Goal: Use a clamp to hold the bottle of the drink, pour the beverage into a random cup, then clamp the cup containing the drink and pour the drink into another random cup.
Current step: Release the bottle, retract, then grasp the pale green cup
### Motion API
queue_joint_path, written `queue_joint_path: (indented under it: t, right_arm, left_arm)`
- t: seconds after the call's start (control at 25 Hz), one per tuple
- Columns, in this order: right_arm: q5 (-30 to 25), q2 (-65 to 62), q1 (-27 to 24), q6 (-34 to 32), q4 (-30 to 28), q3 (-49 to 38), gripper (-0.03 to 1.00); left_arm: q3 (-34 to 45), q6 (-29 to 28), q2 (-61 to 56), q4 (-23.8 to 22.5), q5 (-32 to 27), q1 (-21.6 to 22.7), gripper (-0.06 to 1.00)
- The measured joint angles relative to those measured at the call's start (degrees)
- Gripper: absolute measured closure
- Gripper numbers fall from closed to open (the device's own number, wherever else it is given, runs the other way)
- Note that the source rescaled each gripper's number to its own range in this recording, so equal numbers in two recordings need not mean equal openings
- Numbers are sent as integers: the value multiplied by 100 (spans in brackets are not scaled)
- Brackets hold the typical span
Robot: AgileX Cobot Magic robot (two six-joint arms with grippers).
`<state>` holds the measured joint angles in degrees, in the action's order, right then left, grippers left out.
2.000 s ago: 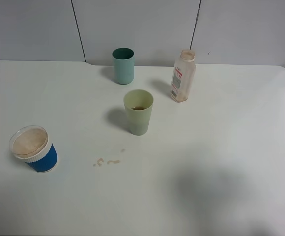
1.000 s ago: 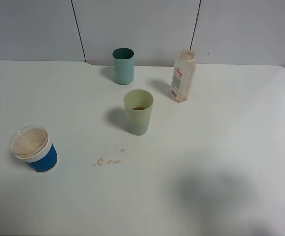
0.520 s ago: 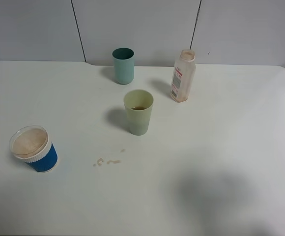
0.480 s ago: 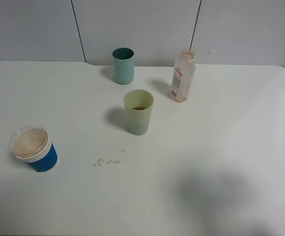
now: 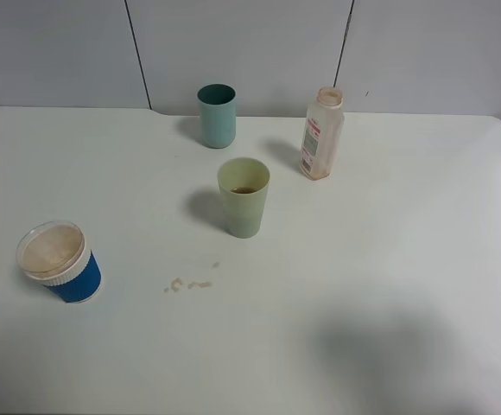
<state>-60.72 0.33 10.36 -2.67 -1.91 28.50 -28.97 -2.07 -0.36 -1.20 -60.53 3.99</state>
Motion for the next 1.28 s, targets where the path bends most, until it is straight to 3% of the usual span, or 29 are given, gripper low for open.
queue_joint_path:
  t: [0.64,1.28]
  right_arm:
    - [0,-47,-1089,-4,-18,0,-3]
    - [0,-47,-1106,-4,-18,0,-3]
  left_arm:
    - [0,0,0,0,0,0,-6]
    - [0,0,0,0,0,0,-6]
